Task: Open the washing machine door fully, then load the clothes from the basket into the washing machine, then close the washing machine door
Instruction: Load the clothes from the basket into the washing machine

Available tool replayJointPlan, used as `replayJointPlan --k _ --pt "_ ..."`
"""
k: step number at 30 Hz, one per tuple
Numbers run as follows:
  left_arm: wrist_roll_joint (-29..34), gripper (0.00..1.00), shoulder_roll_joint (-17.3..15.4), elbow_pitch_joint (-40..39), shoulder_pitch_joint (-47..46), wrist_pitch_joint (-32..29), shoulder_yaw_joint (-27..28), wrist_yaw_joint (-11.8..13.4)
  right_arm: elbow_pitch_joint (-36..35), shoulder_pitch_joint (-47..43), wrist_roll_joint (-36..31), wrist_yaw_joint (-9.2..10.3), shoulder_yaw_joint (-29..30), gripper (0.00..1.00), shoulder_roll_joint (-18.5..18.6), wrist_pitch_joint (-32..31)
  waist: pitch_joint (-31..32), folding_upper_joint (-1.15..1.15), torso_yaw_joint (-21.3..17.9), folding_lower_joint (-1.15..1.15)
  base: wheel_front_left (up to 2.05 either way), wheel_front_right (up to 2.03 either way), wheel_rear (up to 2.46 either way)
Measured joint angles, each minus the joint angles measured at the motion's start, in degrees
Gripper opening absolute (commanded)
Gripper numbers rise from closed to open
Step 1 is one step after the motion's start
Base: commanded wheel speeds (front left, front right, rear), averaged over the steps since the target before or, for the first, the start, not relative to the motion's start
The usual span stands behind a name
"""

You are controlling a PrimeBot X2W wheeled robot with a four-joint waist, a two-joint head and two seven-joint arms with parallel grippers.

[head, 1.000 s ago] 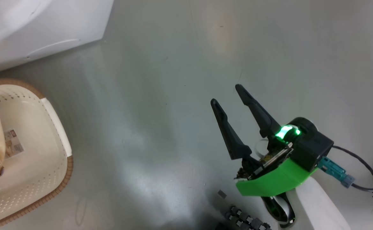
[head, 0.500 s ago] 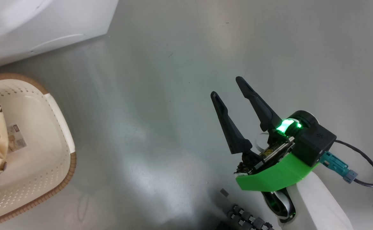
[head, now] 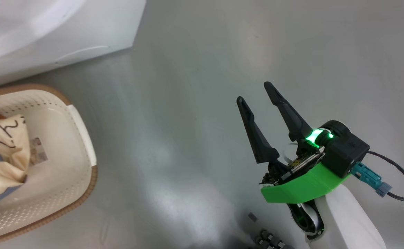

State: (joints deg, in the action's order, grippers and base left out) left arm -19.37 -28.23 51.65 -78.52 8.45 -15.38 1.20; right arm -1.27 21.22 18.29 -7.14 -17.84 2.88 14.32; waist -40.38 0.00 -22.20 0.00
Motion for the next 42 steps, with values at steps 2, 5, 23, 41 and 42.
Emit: replayJointPlan --k 2,5,23,41,42 --pt "-0.96 1.0 0.7 -1.97 3.29 1.45 0.48 0.91 0.16 -0.09 -0.14 0.0 0.27 1.0 0.0 -0.01 0.73 0.0 0.58 0.0 0.0 0.0 0.0" --pt "-1.92 1.0 1.59 -6.33 8.95 3.11 1.1 2.18 0.37 -0.21 -0.73 0.0 0.97 1.0 0.0 -0.01 1.95 0.0 1.49 0.0 0.0 0.0 0.0" --pt "-4.48 1.0 4.57 -50.85 55.91 4.39 2.67 18.38 3.04 -7.39 -6.36 0.0 6.15 1.0 0.03 -0.01 12.33 0.0 7.84 0.0 0.0 0.0 0.0" --pt "-4.86 1.0 8.51 -59.92 78.8 4.24 -2.05 22.41 6.25 -14.91 -10.71 0.0 9.49 1.0 0.03 -0.11 25.31 0.0 13.8 0.0 0.0 0.0 0.0" --pt "-5.0 1.0 8.64 -59.93 79.69 4.24 -2.36 22.43 6.22 -15.41 -10.76 0.0 9.53 1.0 0.03 -0.19 26.11 0.0 14.09 0.0 0.0 0.0 0.0"
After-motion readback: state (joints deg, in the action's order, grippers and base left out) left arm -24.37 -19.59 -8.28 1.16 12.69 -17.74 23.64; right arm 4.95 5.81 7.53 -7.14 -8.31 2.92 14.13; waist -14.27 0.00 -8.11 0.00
